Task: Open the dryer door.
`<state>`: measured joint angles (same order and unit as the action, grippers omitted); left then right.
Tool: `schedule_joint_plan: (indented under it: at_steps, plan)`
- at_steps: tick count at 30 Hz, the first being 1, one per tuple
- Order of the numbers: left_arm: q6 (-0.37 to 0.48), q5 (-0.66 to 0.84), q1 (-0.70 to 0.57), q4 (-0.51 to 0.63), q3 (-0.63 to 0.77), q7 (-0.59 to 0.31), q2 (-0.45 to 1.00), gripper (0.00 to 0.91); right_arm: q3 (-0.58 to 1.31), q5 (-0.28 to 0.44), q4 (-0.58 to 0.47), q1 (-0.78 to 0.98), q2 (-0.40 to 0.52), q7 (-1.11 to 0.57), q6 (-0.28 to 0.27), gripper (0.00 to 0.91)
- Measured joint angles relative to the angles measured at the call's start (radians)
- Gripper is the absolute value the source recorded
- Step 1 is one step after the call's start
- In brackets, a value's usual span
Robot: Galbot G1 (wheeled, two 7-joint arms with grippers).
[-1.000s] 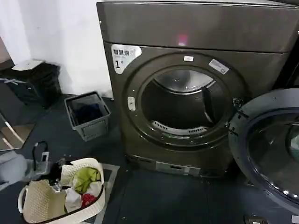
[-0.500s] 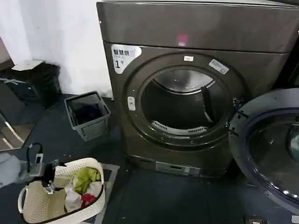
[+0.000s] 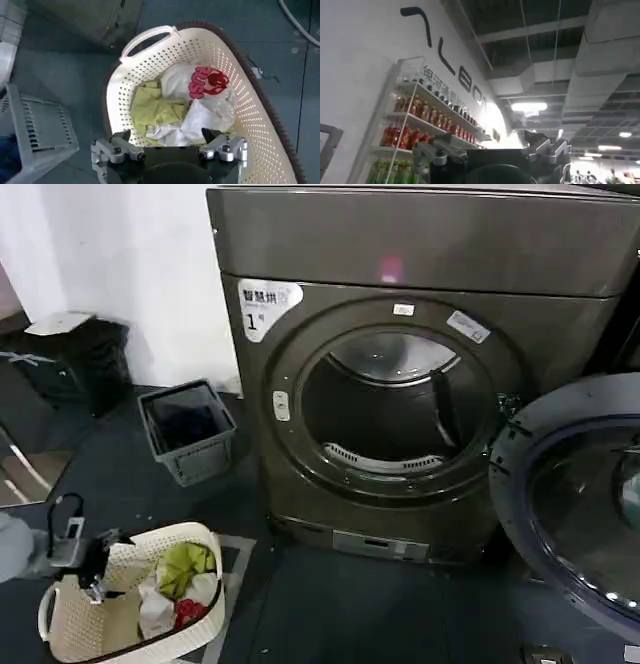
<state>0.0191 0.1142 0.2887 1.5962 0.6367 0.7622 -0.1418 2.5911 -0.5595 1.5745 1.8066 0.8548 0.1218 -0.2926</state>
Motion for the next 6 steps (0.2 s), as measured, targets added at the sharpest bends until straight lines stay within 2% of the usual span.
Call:
schedule_joint_plan:
  at_steps: [6]
  plan:
    - [-0.003, -0.001, 0.001, -0.002, -0.004, 0.0, 0.001, 0.907, 0.02, 0.001, 0.004, 0.006, 0.007, 0.0, 0.0, 0.907]
